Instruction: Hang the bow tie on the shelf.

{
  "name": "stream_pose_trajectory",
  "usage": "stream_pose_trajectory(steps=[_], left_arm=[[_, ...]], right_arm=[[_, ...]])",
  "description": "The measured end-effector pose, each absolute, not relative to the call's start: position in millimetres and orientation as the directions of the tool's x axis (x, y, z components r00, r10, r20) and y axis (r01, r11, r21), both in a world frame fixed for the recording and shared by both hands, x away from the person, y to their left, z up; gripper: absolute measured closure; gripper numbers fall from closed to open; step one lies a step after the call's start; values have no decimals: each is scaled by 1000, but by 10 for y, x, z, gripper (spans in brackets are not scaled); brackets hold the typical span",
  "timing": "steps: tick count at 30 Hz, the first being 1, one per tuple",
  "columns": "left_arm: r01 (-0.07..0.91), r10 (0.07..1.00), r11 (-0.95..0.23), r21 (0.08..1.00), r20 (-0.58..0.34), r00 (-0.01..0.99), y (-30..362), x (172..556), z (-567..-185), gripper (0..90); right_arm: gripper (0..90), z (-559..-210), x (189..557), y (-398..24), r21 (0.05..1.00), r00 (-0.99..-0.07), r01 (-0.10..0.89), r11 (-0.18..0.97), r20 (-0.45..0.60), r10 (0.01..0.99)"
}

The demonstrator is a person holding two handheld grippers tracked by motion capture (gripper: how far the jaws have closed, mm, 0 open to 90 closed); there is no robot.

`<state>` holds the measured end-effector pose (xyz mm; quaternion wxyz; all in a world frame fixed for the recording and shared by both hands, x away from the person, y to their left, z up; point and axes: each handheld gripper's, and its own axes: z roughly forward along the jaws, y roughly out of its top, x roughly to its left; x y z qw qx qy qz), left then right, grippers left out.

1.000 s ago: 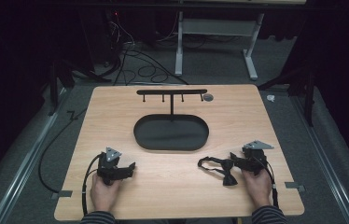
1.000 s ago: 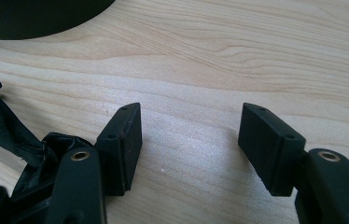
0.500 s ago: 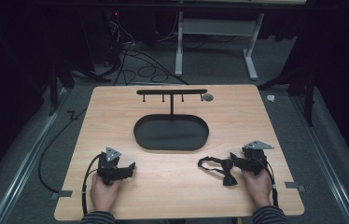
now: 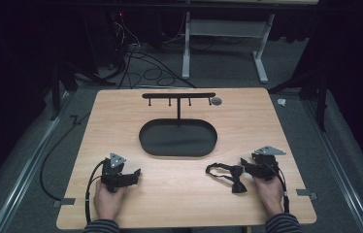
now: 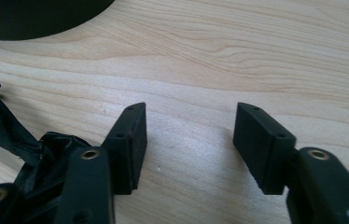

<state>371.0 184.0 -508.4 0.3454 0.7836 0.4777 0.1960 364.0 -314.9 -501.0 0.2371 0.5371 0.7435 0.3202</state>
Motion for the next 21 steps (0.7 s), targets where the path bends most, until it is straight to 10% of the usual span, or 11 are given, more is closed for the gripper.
stream_pose_trajectory(steps=[21], left_arm=[[614,886,-304,728,-21,463,1845,3706,-5083,159]], right_arm=[[581,-4661,3349,-3099,797,-409,566,209,51,911]])
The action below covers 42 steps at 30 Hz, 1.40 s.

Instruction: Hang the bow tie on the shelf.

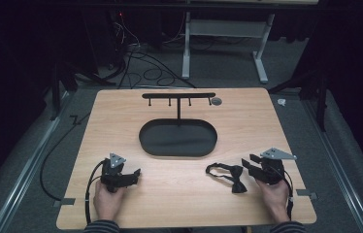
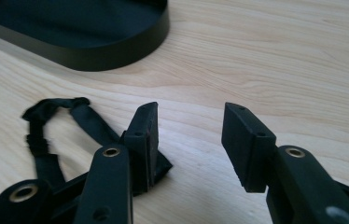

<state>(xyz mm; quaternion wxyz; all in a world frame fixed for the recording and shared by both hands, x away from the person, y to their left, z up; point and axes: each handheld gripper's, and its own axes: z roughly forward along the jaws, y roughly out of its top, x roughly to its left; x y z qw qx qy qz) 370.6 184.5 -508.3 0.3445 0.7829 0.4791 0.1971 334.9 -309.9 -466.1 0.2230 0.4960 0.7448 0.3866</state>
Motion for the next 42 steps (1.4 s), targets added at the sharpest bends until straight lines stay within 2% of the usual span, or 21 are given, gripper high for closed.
stream_pose_trajectory(steps=[19,33,42], left_arm=[[614,886,-304,728,-21,463,1844,3706,-5084,159],[614,886,-304,728,-21,463,1845,3706,-5083,159],[614,886,-304,728,-21,464,1845,3706,-5083,158]], right_arm=[[581,-4680,3445,-2643,773,-531,562,294,65,845],[586,-4725,3571,-2420,740,-574,575,347,62,817],[636,-4818,3646,-2314,708,-585,595,381,56,809]])
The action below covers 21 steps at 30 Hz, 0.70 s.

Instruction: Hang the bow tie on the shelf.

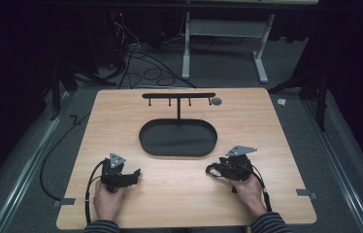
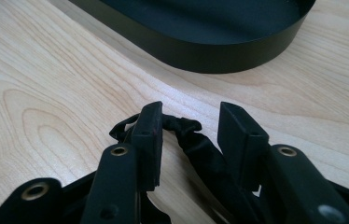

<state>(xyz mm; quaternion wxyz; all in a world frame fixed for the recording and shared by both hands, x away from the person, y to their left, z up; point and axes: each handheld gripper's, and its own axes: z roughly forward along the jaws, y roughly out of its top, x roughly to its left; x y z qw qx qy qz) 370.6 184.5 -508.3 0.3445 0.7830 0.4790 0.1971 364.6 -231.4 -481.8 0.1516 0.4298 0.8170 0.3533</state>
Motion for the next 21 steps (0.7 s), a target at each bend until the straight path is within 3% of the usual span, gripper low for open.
stream_pose_trajectory(steps=[13,21], left_arm=[[614,885,-304,728,-22,465,1845,3706,-5084,158],[614,885,-304,728,-21,464,1846,3706,-5083,158]], right_arm=[[803,-4908,3694,-2264,658,-596,615,434,28,802],[831,-4874,3685,-2270,667,-600,603,438,16,800]])
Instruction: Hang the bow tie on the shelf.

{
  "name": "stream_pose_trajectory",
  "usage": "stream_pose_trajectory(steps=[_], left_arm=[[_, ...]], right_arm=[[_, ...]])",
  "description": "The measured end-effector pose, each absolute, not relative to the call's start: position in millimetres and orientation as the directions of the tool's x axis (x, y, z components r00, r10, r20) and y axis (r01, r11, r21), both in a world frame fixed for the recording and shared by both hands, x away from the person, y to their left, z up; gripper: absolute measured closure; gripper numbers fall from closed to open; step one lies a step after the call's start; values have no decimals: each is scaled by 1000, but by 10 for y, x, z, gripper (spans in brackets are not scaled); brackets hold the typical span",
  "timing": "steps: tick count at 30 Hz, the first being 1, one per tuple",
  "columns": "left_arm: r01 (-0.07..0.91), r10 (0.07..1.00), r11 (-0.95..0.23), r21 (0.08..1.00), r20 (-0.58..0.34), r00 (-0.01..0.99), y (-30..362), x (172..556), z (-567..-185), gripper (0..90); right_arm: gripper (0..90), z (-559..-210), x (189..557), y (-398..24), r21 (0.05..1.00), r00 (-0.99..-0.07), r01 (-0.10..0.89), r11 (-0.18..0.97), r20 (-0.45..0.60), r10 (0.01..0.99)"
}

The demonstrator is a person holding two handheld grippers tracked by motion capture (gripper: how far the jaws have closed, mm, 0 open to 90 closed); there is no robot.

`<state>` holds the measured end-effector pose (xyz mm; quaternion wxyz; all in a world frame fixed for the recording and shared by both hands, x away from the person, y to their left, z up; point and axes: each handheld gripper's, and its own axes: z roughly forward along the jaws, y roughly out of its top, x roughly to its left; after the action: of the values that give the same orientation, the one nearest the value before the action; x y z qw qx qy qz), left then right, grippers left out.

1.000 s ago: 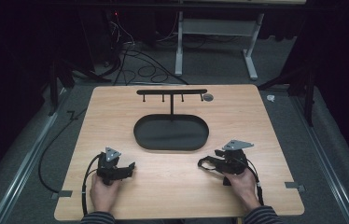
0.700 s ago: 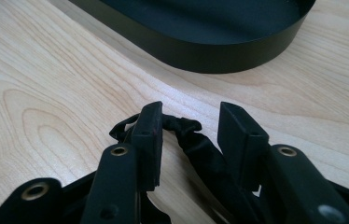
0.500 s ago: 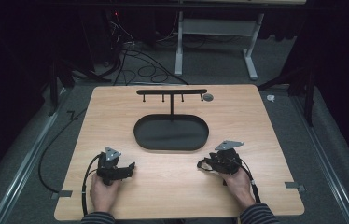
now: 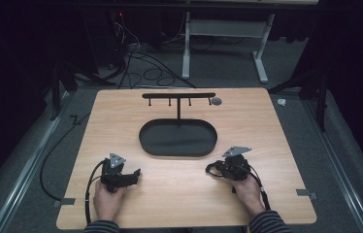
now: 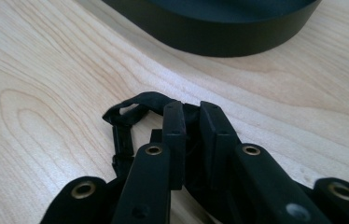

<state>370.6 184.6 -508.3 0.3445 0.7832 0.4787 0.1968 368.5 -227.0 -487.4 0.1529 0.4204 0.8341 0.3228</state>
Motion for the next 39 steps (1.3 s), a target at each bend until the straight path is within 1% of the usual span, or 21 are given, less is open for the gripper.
stream_pose_trajectory(steps=[7,10,11,17,27,39], left_arm=[[614,885,-304,728,-22,464,1846,3706,-5084,158],[614,885,-304,728,-22,464,1846,3706,-5084,158],[614,885,-304,728,-22,464,1846,3706,-5084,158],[614,885,-304,729,-22,464,1846,3706,-5084,158],[614,885,-305,728,-22,465,1846,3706,-5084,158],[614,885,-305,728,-21,465,1846,3706,-5084,159]], right_arm=[[833,-4705,3630,-2360,716,-591,572,400,22,806],[833,-4655,3612,-2376,722,-586,571,391,24,810],[833,-4587,3596,-2397,736,-584,557,386,17,812],[833,-4446,3558,-2428,767,-581,528,364,13,814],[835,-4290,3543,-2453,803,-576,493,336,12,818],[836,-4131,3581,-2497,825,-570,474,308,21,821]])
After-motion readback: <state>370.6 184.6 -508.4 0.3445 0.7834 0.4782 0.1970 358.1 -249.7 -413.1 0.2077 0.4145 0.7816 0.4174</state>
